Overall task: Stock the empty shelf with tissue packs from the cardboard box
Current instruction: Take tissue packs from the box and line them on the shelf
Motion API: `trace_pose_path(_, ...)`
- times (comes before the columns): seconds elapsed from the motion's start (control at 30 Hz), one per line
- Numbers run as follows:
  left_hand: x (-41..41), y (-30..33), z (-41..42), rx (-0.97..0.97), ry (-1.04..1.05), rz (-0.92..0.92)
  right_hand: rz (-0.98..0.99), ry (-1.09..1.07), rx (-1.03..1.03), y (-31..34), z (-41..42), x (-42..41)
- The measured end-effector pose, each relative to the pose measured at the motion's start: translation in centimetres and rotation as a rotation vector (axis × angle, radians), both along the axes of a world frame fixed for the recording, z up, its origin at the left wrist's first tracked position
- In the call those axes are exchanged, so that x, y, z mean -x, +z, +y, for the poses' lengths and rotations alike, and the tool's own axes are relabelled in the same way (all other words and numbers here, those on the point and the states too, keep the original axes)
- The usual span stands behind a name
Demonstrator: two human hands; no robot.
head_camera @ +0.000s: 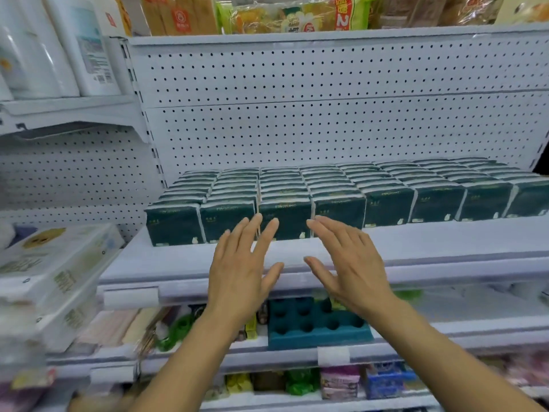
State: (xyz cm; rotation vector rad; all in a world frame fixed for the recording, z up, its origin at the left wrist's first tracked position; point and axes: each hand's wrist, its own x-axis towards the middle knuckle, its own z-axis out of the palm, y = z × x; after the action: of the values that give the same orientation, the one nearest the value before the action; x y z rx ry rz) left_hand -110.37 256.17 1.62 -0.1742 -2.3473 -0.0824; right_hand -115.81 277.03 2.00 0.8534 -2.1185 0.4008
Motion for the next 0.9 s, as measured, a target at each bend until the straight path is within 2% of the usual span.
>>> trace_pose_path(0.33, -14.4, -7.6, -6.4, -0.097, 0.136, -0.133, -0.189, 0.165, -0.118, -8.2, -7.9, -10.7)
trace_pose_path(0.53, -21.1, -12.3, -14.6, -0.092, 0.310, -0.315, -0.348, 0.220, -0.291, -12.1, -16.6, -16.1)
trace_pose_path(0.73, -25.9, -15.0, -24.1, -0.150, 0.425, -0.473, -0.450, 0.251, -0.239, -15.0, -27.6, -20.6)
trace_pose_path(0.9, -28.5, -18.8, -31.9, -0.145, 0.399, -0.602, -0.529, 0.201, -0.285, -18.9, -34.4, -23.4)
